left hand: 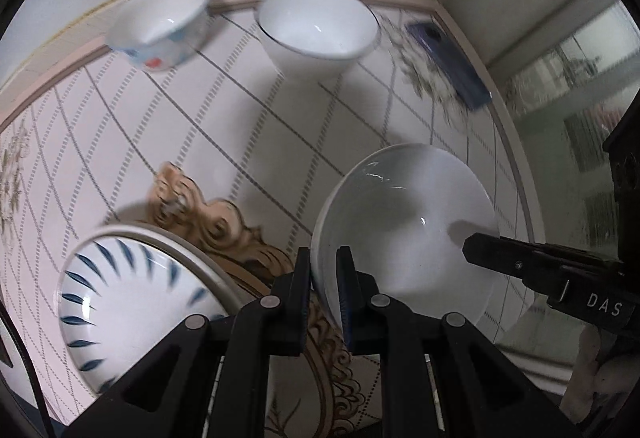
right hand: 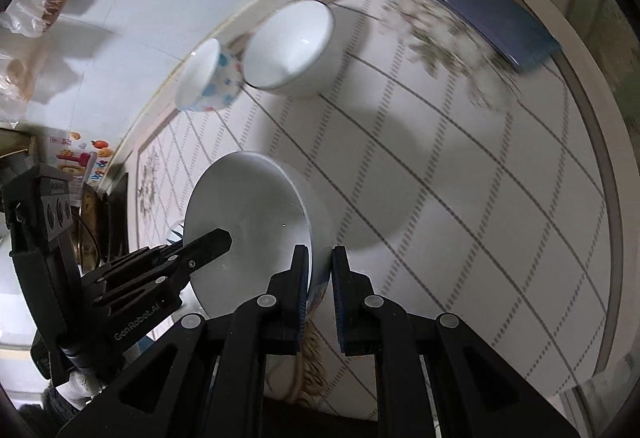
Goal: Organize plates and bowls
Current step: 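Lift the white bowl with both tools and carry it toward the other plain white bowl, then lower the white bowl into the other white bowl and open both tools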
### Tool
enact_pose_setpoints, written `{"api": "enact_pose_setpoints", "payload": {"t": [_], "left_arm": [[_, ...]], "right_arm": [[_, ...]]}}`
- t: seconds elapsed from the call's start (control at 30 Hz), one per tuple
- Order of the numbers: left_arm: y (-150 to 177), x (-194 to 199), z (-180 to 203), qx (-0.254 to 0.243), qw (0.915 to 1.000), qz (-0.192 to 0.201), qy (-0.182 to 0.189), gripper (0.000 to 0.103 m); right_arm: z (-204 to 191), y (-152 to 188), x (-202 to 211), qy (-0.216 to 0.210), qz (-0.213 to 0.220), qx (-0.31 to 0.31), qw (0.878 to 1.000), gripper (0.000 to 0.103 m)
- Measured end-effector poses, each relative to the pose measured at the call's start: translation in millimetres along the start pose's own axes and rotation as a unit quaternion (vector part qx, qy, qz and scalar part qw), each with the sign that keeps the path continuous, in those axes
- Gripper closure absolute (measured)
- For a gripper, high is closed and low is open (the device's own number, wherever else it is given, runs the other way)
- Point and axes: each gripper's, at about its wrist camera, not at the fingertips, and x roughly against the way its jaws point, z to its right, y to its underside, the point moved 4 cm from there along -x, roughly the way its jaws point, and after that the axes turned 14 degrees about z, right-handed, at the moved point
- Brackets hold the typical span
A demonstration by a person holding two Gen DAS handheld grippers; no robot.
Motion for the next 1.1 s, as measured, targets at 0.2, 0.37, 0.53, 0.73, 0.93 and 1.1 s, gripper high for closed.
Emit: {"api": "enact_pose_setpoints", "payload": {"t": [0.2,0.37,0.53,0.73,0.93,1.1], "left_arm": [[16.8,-15.1,18.5,-0.025,0.9997,-0.006,0.002,0.092],[23.8,-29.2,26.4,-0.034,0.9993,-0.013,-0.004,0.092],[31.8,-40.5,28.4,-0.036,0.9990,-0.026,-0.008,0.092],[33.2,-44.0,30.9,-0.039,0.9988,-0.027,-0.013,0.092],[33.3,-45.0,31.8,-0.042,0.9985,-0.031,-0.017,0.092],[22.2,-26.5,27.1,-0.029,0.9991,-0.026,-0.019,0.092]], "right_arm": [[32.3,25.1,-3.2,0.014,-0.006,-0.026,1.000,0.090],[49.8,38.8,-4.3,0.016,-0.008,-0.044,0.999,0.090],[53.1,43.5,-8.1,0.018,-0.012,-0.050,0.998,0.090],[56.0,47.8,-11.5,0.018,-0.019,-0.053,0.998,0.090],[54.9,45.8,-15.2,0.017,-0.023,-0.055,0.998,0.090],[57.0,46.0,-14.1,0.008,-0.044,-0.066,0.997,0.088]]}}
